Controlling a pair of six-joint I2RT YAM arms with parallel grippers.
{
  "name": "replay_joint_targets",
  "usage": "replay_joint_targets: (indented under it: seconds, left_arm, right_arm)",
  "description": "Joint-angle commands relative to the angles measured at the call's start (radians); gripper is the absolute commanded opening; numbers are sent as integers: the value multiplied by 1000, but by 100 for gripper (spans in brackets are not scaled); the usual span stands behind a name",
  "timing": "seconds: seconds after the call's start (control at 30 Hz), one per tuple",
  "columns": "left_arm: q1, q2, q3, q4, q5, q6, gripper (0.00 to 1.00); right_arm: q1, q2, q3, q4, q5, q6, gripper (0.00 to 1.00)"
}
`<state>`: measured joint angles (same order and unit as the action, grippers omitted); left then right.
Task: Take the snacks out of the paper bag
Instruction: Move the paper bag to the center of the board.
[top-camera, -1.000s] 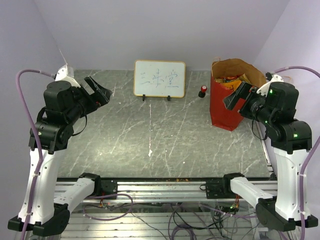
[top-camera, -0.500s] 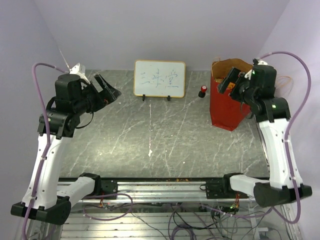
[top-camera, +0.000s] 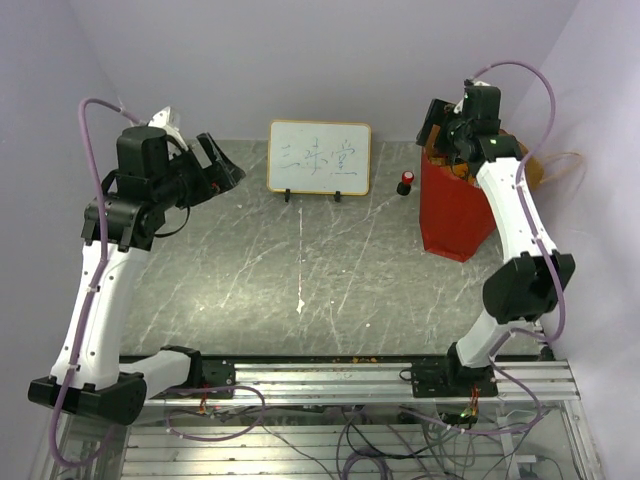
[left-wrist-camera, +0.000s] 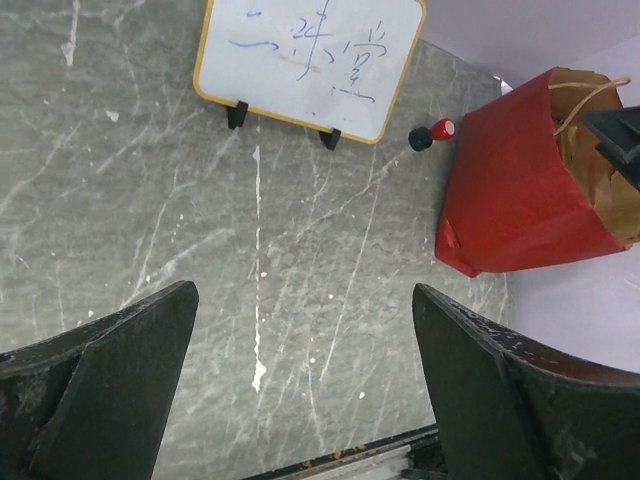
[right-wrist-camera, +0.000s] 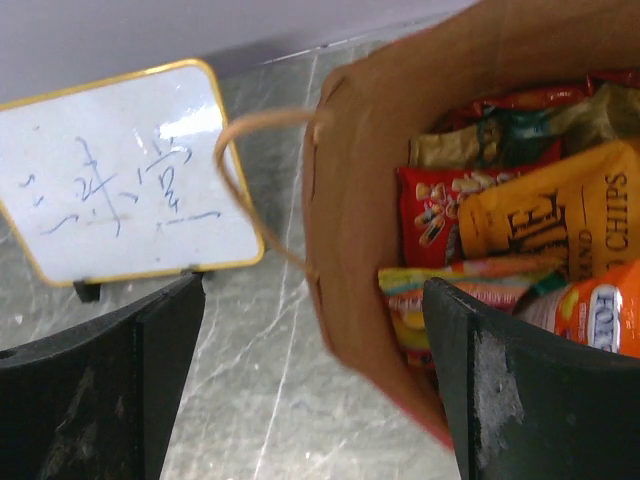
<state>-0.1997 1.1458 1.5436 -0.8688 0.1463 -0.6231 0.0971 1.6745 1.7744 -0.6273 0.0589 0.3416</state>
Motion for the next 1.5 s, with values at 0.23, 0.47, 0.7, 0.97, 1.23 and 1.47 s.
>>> replay_joint_targets:
  seconds: [0.23, 0.47, 0.7, 0.97, 1.23, 1.47]
  left_arm:
    - [6, 68, 109, -34, -75, 98, 100]
    - [6, 71, 82, 2, -66, 80, 100]
    - [7, 86, 92, 6, -49, 62, 99]
    - [8, 89, 84, 20, 5, 34, 98]
    - [8, 75, 62, 42, 45, 9, 98]
    - [8, 59, 19, 67, 115, -33, 97]
  right_arm:
    - [-50, 218, 208, 65, -124, -90, 76]
    - [-50, 240, 199, 101, -199, -37, 67]
    - [-50, 192, 161, 72, -128, -14, 18]
    - [-54, 51, 37, 86, -58, -29, 0]
    - [-55, -120, -98, 26, 5, -43, 0]
    - [-54, -256, -194, -47, 18, -61, 0]
